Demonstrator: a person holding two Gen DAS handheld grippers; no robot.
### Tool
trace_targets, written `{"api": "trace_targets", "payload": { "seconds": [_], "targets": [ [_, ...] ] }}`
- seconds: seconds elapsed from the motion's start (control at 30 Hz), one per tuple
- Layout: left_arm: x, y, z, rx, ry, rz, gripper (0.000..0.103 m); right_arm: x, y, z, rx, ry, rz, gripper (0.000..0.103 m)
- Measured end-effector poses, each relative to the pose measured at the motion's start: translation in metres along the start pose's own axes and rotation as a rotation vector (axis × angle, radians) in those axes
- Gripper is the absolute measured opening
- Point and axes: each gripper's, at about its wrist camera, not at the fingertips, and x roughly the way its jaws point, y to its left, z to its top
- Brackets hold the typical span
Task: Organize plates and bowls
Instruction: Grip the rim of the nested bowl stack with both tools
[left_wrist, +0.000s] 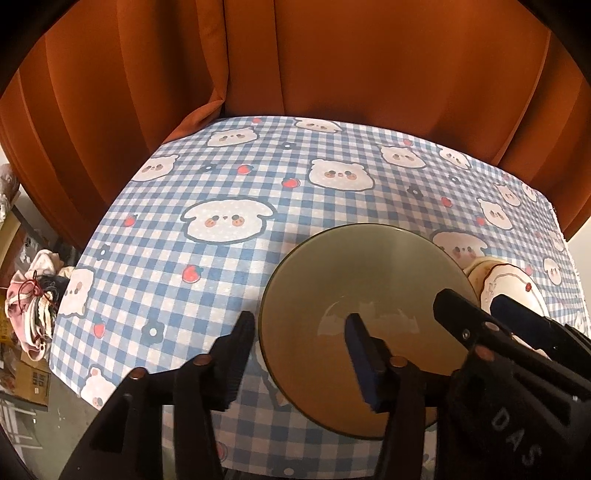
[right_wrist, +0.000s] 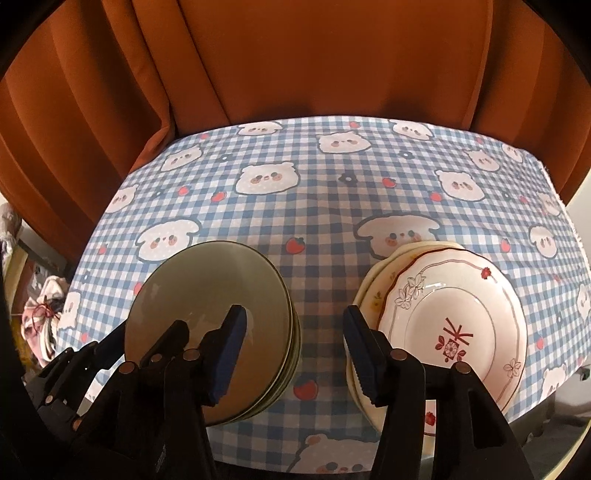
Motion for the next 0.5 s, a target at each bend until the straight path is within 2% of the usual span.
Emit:
{"api": "trace_targets", "payload": {
  "seconds": [0.13, 0.27, 0.5],
  "targets": [
    [0.002, 0.002, -0.002, 0.005, 0.019, 0.004, 0.064, 0.009, -0.007, -0.001, 0.042, 0.03, 0.028, 0.058],
    [0.011, -0.002, -0.001, 0.034, 0.038, 0.042, 0.065, 0.022, -0.013, -0.004, 0.077, 0.061, 0.057, 0.058],
    [0.022, -0.001, 0.001, 0.045, 0.067, 0.063, 0.065, 0.043, -0.025, -0.008, 0.144, 0.111, 0.121, 0.058]
  ]
}}
